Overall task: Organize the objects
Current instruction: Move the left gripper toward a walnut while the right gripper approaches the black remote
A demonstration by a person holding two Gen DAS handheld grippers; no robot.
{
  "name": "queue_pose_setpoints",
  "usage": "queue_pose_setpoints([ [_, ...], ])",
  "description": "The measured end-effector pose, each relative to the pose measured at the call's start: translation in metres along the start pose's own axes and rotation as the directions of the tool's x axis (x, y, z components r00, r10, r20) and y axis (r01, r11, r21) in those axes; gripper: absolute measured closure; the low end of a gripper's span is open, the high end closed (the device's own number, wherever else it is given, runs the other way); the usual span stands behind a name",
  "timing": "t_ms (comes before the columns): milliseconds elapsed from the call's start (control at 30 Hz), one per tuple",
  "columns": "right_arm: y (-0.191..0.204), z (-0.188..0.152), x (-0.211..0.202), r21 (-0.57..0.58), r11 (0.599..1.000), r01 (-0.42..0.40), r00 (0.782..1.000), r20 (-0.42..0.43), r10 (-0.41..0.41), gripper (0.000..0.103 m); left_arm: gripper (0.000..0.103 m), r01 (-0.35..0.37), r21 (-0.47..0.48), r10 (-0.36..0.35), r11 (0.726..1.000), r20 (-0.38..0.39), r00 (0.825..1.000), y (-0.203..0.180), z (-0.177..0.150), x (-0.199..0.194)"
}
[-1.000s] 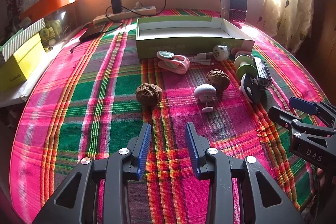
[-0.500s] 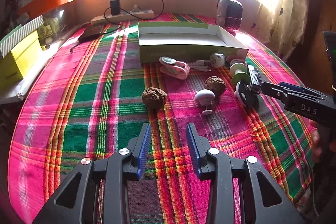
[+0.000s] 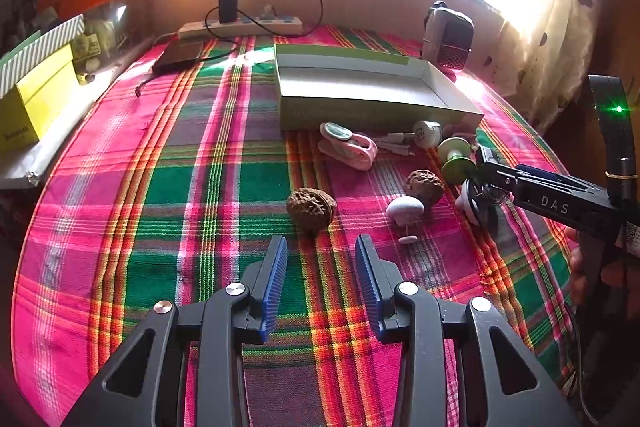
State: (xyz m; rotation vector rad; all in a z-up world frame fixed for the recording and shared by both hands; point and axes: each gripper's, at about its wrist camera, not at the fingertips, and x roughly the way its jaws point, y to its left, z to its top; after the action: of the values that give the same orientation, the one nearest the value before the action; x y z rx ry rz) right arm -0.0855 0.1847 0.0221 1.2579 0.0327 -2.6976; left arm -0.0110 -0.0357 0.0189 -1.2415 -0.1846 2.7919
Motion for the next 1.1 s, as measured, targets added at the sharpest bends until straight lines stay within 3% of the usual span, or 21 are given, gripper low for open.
queue_pose_setpoints([
  [300,-0.016,0.000,0.002,0.014,0.998,0.069,0.998,-0.013,-0.069,0.039,0.069,-0.010,-0.002,0.010,1.000,-0.020,1.000,0.002,0.012,0.015],
  [567,-0.013,-0.001,0.010,-0.001,0.999,0.052,0.998,-0.035,-0.052,0.039,0.069,-0.018,0.007,0.019,1.000,-0.051,0.999,0.002,0.014,0.028],
  [1100,-0.009,-0.001,0.016,-0.044,0.998,0.048,0.998,-0.045,-0.050,0.039,0.069,-0.027,0.007,0.028,1.000,-0.039,0.999,0.005,0.021,0.034],
])
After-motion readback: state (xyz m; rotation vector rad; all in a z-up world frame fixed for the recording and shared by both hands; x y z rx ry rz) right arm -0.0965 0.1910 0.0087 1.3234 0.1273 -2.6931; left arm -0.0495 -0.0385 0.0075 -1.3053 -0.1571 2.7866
